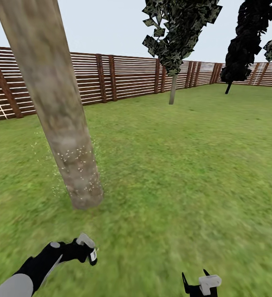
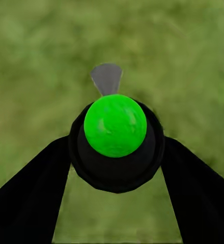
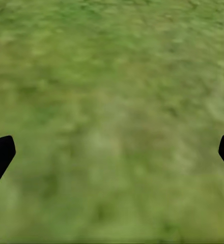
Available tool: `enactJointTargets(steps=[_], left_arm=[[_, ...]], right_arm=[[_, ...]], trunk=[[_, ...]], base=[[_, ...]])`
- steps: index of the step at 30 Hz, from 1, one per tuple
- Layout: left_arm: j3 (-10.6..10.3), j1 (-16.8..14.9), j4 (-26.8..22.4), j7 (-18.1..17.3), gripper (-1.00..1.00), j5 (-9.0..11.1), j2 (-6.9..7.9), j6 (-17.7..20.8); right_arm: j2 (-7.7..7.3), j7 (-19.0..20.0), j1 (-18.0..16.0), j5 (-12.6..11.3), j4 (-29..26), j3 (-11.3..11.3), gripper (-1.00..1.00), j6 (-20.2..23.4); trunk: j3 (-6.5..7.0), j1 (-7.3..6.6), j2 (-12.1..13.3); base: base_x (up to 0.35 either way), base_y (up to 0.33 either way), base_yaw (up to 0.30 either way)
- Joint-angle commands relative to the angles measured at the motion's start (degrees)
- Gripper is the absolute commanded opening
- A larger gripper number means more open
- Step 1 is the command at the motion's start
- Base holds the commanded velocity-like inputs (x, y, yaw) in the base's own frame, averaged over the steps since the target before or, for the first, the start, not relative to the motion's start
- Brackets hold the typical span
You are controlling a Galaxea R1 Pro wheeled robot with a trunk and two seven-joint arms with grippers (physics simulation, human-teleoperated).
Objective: In the garden, pick up the pesticide atomizer on the floor and spray pesticide onto both trees until each tree trunk is fully covered.
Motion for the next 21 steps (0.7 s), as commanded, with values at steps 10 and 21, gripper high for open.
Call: enactJointTargets(steps=[10, 21], left_arm=[[-0.1, -0.8, 0.2, -21.1, -1.0, -14.6, 4.43, -6.1], [-0.1, -4.4, -1.1, -26.9, -1.0, -25.3, 1.71, 1.7]], right_arm=[[-0.41, 1.2, -0.2, 4.8, -6.8, 4.7, 1.0, 3.8], [9.76, 38.3, -12.6, 16.4, -33.0, 15.1, 1.0, 42.0]], trunk=[[0.0, 0.0, 0.0], [0.0, 0.0, 0.0]], base=[[0.0, 0.0, 0.0], [0.0, 0.0, 0.0]])
